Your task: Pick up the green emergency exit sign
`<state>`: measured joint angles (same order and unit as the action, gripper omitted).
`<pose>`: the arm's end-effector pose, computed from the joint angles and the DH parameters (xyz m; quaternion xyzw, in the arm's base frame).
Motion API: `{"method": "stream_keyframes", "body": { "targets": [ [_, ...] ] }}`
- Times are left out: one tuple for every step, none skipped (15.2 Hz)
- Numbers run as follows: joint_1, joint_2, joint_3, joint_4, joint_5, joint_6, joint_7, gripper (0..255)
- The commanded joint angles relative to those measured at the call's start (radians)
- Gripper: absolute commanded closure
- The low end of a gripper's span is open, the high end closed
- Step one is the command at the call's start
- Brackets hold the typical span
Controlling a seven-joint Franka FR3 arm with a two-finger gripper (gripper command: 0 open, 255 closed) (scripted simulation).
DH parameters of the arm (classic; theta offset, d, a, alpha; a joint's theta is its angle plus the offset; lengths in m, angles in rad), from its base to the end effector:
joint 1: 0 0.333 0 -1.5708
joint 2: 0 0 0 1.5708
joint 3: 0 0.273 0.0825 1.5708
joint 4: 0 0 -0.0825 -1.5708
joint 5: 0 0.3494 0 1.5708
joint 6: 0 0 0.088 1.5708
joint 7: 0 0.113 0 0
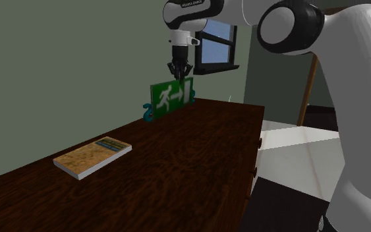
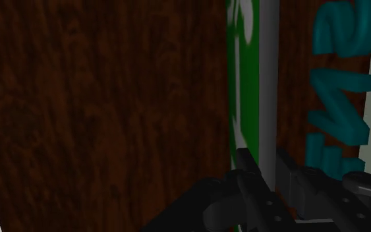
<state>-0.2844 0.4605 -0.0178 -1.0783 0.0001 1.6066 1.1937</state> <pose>0.6092 -0.1870 0.5278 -0.7334 0.6790 -0.0323 0.0111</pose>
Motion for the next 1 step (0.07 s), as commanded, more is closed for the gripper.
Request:
{"method": "stream_keyframes", "body": {
  "targets": [
    [-0.001,0.001,0.000,0.011,0.000,-0.010,-0.001,255]
  ]
}}
